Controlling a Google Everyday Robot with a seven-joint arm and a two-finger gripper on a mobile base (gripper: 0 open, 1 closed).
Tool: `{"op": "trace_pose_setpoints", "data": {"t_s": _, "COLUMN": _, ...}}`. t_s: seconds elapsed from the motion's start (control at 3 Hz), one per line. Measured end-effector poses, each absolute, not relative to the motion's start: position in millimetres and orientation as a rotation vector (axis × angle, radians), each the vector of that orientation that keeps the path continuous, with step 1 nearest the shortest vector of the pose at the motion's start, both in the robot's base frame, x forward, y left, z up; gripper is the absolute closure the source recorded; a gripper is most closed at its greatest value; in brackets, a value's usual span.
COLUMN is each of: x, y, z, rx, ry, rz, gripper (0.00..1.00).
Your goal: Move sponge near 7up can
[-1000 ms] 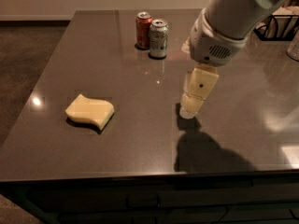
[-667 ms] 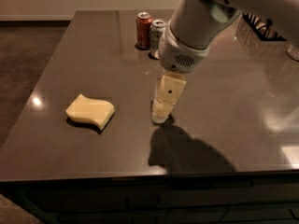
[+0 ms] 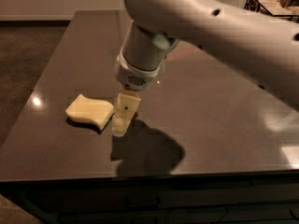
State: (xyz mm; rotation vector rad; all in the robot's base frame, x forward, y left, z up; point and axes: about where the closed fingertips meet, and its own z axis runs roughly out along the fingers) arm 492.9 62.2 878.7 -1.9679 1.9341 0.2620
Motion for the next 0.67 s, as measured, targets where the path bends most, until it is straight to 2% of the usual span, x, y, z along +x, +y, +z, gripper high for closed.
{"op": "trace_pose_setpoints", "data": {"t_s": 0.67, "x": 487, "y": 115, "z": 847, "rx": -2.006, "ry": 1.919, "rz": 0.287, "gripper": 0.00}}
